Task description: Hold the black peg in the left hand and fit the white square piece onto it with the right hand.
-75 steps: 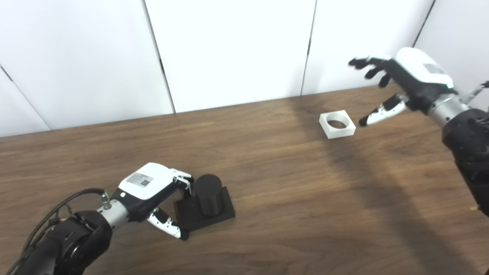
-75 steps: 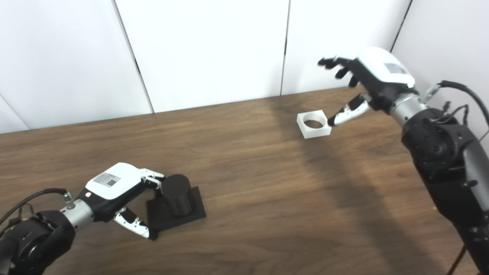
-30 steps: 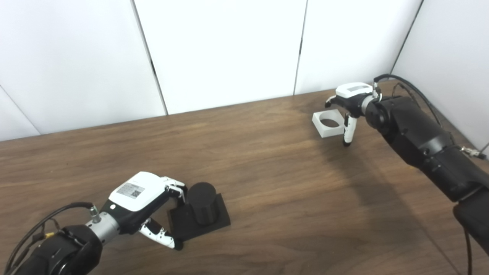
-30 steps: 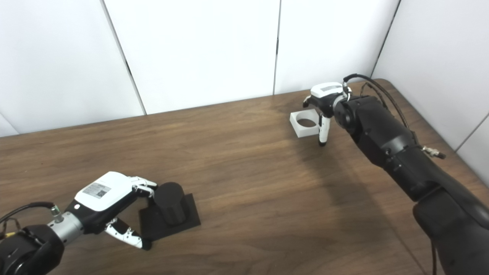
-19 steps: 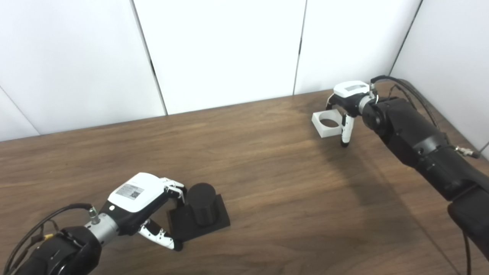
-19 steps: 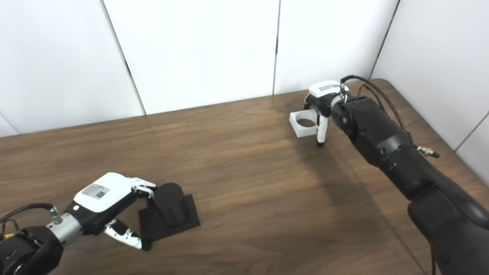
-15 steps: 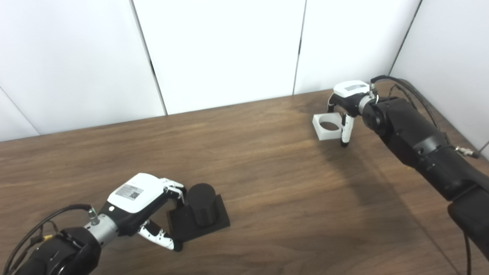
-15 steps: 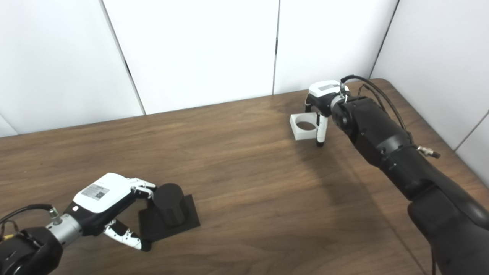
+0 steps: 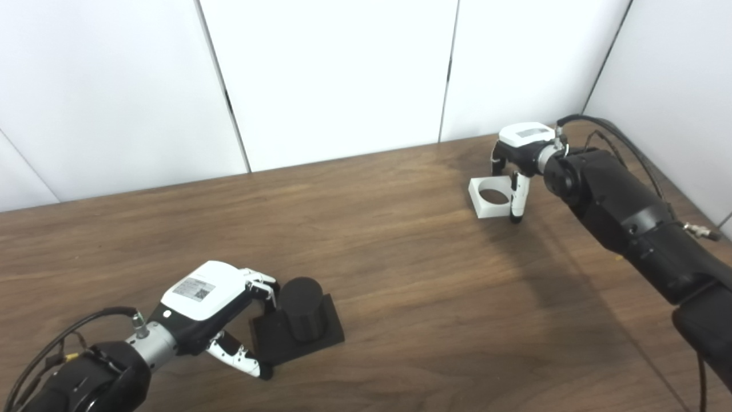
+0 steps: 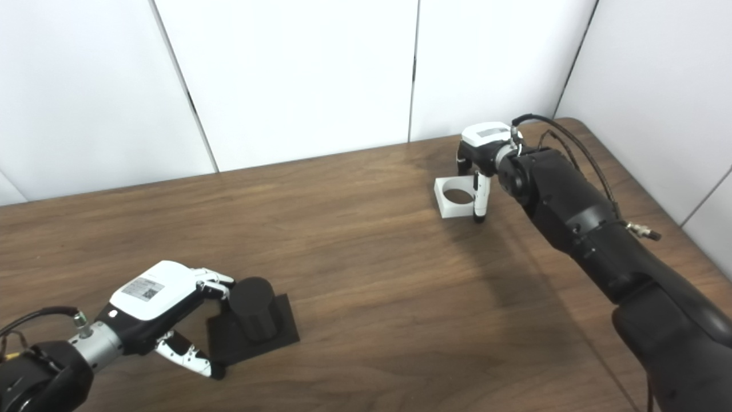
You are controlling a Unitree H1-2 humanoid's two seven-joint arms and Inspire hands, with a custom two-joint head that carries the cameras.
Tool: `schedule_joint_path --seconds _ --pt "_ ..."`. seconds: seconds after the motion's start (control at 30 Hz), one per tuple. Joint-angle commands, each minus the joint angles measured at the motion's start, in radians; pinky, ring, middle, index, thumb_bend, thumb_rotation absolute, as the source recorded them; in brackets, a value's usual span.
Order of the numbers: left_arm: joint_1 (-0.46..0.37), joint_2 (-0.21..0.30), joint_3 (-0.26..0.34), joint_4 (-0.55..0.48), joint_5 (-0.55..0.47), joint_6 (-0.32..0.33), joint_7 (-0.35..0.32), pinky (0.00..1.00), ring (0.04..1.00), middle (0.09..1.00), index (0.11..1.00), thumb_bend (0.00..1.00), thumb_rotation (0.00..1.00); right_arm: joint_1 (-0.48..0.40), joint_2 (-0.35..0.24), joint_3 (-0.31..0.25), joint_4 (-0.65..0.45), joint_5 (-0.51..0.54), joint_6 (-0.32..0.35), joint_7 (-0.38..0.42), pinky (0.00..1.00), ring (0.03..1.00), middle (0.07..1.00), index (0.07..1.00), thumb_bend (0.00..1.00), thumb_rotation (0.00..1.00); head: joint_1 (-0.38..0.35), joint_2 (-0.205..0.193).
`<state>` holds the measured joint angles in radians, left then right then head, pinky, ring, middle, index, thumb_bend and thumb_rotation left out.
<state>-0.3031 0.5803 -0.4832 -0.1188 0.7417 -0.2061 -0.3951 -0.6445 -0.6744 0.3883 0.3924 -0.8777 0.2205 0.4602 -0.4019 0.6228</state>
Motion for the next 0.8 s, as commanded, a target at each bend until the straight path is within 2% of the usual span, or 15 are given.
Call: schedule_joint_path --seconds 0.0,0.2,0.3,0.57,0.73,0.77 --pt "0.024 0.027 -0.025 -0.007 0.020 -0.013 -0.075 0.73 0.816 0.812 0.489 0.52 0.06 -0.021 -0.023 -0.018 -0.028 0.006 -0.018 -0.034 0.71 0.802 0.749 0.481 0.52 0.13 0.000 0.001" --pt "0.025 0.024 -0.025 -0.004 0.035 -0.022 -0.064 0.73 0.811 0.809 0.489 0.52 0.06 -0.002 -0.024 -0.034 -0.054 0.008 -0.016 -0.074 0.69 0.803 0.752 0.482 0.52 0.13 0.021 0.018" --pt "0.022 0.020 -0.027 0.000 0.038 -0.028 -0.058 0.72 0.807 0.808 0.489 0.52 0.06 0.008 -0.025 -0.050 -0.066 0.027 -0.021 -0.092 0.68 0.798 0.754 0.481 0.52 0.13 0.055 0.032" --pt "0.018 0.001 -0.027 -0.001 0.035 0.003 -0.075 0.76 0.836 0.827 0.489 0.52 0.07 0.039 -0.047 -0.086 -0.167 0.090 -0.093 -0.093 0.67 0.797 0.756 0.479 0.52 0.13 0.171 0.061" --pt "0.009 -0.020 -0.031 0.018 0.048 0.013 -0.068 0.78 0.864 0.841 0.490 0.52 0.07 0.048 -0.062 -0.113 -0.217 0.126 -0.142 -0.087 0.67 0.795 0.752 0.480 0.52 0.13 0.289 0.087" --pt "0.008 -0.024 -0.032 0.027 0.050 0.009 -0.061 0.78 0.868 0.842 0.489 0.52 0.07 0.052 -0.064 -0.119 -0.233 0.137 -0.151 -0.084 0.67 0.795 0.752 0.480 0.52 0.13 0.289 0.087"
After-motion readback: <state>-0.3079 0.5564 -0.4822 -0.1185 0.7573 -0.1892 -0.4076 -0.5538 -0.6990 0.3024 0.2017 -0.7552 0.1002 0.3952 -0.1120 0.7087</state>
